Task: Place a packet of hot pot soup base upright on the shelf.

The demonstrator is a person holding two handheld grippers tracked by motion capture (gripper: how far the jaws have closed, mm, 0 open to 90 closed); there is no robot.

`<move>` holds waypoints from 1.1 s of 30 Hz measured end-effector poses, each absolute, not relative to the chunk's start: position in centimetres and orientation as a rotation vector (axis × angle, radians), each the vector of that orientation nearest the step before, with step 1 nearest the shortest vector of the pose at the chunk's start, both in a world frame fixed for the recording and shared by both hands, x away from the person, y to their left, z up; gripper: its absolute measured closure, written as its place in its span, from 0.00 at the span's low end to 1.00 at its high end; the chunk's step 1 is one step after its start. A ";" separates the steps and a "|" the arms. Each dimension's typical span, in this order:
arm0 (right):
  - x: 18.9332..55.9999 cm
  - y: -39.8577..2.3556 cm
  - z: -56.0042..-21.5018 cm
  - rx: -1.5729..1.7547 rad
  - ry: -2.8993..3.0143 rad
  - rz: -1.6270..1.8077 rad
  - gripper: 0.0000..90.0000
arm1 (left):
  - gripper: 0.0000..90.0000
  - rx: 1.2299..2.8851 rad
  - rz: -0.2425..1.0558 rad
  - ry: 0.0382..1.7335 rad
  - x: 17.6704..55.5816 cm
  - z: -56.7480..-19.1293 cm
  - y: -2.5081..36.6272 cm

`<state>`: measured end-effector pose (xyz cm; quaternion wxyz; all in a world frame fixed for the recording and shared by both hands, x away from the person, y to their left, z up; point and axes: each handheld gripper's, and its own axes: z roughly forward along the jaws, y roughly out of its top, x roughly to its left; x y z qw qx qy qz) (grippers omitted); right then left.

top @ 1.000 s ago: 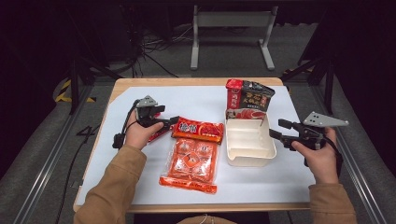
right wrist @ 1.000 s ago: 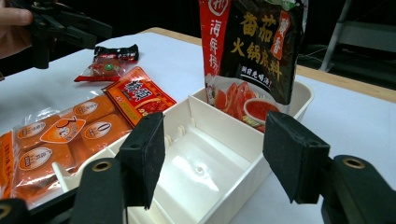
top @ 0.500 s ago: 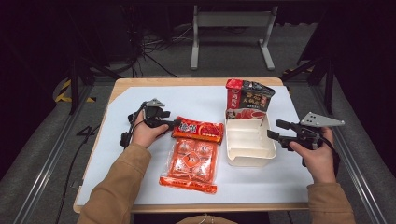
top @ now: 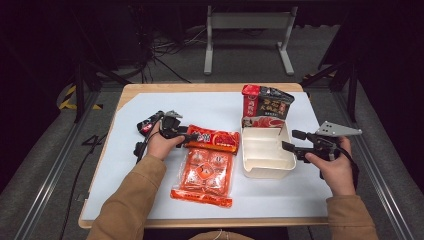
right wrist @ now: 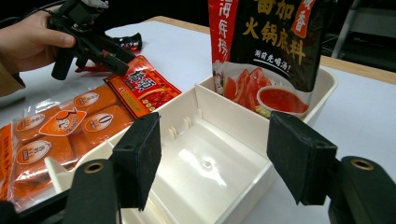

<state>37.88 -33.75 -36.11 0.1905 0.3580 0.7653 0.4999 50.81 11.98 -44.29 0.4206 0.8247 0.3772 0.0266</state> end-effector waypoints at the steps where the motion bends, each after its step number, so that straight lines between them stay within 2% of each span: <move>1: 37.9 -33.7 -36.1 1.004 2.152 1.403 0.40 | 0.40 2.067 0.064 0.943 50.8 -44.3 11.9; 6: 37.9 -33.6 -36.3 1.007 2.158 1.404 0.39 | 0.41 2.055 0.029 0.939 50.8 -44.6 11.6; 12: 38.0 -33.3 -36.4 1.009 2.164 1.412 0.39 | 0.48 2.059 0.033 0.934 50.8 -44.8 11.5; 15: 38.1 -33.0 -36.4 0.996 2.173 1.409 0.39 | 0.57 2.053 0.006 0.926 50.8 -44.9 11.5; 27: 38.2 -32.5 -36.7 0.997 2.199 1.425 0.38 | 0.77 2.081 0.051 0.906 50.5 -45.0 11.3; 33: 38.3 -32.3 -36.7 0.987 2.211 1.428 0.38 | 0.95 2.075 0.065 0.896 50.6 -45.1 11.5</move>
